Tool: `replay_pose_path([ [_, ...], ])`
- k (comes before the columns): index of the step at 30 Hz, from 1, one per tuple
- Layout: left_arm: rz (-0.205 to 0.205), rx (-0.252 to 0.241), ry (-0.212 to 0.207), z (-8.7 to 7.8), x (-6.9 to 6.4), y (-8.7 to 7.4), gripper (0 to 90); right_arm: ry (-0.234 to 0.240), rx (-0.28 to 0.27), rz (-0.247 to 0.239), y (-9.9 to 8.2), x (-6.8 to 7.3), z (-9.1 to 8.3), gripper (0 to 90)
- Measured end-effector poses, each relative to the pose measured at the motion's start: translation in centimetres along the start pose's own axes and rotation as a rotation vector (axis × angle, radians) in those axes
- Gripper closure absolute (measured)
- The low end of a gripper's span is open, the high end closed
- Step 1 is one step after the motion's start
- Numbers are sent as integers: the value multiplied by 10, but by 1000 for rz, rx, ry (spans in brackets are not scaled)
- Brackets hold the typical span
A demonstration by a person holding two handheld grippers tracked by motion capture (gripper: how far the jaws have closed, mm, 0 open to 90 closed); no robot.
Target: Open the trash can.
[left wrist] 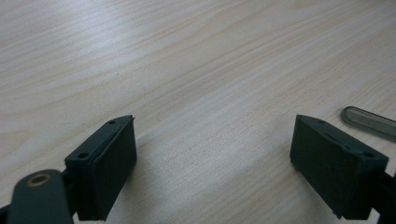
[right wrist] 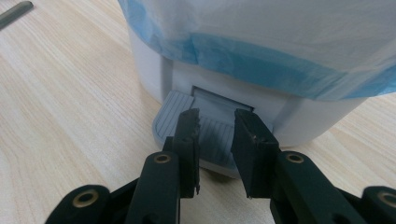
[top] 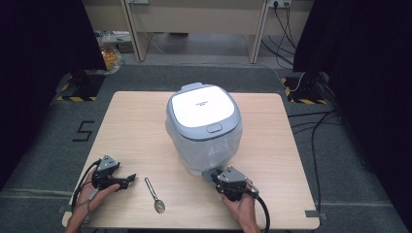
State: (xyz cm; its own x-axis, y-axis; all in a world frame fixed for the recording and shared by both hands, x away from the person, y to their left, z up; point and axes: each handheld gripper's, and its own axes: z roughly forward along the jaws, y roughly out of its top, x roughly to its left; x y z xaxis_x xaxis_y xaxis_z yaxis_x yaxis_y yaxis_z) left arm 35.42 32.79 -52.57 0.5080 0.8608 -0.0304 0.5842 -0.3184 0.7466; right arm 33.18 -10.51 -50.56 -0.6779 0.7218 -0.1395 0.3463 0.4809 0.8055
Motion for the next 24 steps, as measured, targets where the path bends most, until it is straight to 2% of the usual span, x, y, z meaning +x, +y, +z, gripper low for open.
replay_pose_path([
  [3,0,0,0,0,0,0,137,-9,7,-20,0,1,1,710],
  [9,0,0,0,0,0,0,137,-3,37,-26,-2,1,5,710],
  [24,9,1,-9,0,0,0,141,2,38,-25,-3,0,7,710],
])
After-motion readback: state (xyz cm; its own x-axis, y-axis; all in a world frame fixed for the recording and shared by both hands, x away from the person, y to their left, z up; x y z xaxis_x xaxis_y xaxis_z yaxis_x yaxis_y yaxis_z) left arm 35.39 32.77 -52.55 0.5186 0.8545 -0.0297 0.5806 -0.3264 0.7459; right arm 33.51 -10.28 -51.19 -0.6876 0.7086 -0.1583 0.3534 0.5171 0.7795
